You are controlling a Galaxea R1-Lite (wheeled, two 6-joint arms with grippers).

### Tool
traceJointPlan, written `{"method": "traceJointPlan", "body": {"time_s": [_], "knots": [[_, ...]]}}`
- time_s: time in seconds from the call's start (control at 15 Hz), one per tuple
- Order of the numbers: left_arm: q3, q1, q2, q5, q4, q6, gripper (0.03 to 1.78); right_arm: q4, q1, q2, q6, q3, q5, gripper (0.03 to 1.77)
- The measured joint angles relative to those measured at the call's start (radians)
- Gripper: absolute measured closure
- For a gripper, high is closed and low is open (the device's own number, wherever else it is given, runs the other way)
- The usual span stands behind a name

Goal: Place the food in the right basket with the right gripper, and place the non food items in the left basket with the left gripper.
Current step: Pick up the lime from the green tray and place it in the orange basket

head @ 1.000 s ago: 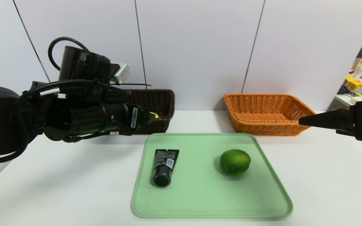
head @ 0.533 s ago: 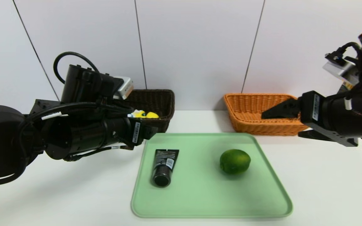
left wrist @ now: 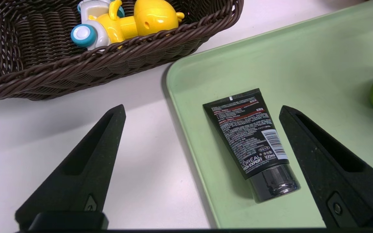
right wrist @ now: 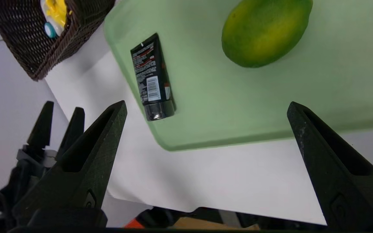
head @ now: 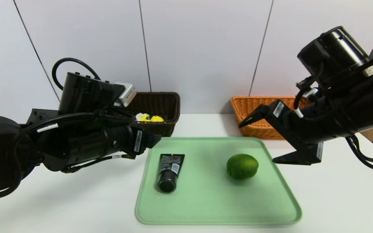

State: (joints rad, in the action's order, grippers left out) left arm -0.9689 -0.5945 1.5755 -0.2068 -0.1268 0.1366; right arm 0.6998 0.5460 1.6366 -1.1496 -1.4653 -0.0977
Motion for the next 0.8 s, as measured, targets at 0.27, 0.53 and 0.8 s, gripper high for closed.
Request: {"method": "traceJointPlan", "body": {"time_s": [0.27,0.53,0.8], "knots": [[0.004,0.0,0.0,0.001,-0.011,0.001,0.12,0.009,-0.033,0.06,-0.136,-0.002,-0.063,0.09],[0.008,0.0,0.005,0.002,-0.029,0.001,0.12,0.009,-0.086,0.097,-0.18,0.032,-0.066,0.09],[0.002,-0.001,0.026,0.003,-0.054,0.001,0.12,0.009,-0.096,0.149,-0.203,0.038,-0.077,0.09]]}}
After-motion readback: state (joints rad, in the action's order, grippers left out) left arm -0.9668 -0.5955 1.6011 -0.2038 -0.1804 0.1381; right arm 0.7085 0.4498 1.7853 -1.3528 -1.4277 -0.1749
